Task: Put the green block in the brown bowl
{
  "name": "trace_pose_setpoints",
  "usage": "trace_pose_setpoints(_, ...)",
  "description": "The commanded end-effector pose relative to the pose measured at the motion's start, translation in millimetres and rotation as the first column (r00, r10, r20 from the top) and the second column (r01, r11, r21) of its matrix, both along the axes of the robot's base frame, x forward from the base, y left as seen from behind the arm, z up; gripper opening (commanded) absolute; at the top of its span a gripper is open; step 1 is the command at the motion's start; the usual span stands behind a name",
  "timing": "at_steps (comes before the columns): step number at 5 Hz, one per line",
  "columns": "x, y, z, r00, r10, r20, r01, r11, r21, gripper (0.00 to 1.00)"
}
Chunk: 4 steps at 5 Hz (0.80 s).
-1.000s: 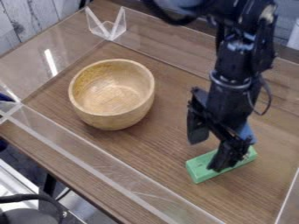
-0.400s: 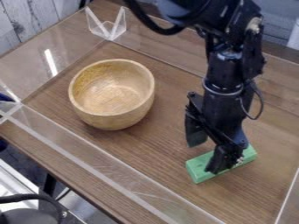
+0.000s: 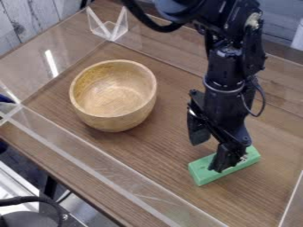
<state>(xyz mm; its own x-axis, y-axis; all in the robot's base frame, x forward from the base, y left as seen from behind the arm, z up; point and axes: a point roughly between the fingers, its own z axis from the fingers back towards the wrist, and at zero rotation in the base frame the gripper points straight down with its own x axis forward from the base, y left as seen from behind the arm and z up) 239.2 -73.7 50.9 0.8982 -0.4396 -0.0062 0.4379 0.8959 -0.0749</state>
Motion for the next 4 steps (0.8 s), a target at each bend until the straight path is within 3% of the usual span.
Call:
trace_pose_setpoints(1, 6.9, -0.5, 7.0, 0.999, 0.011, 0.042, -0.01, 1.0, -0.014, 1.0)
trace_pose_setpoints(4, 7.2, -0.3, 4.5, 0.999, 0.022, 0.039, -0.022, 1.0, -0.01, 1.0)
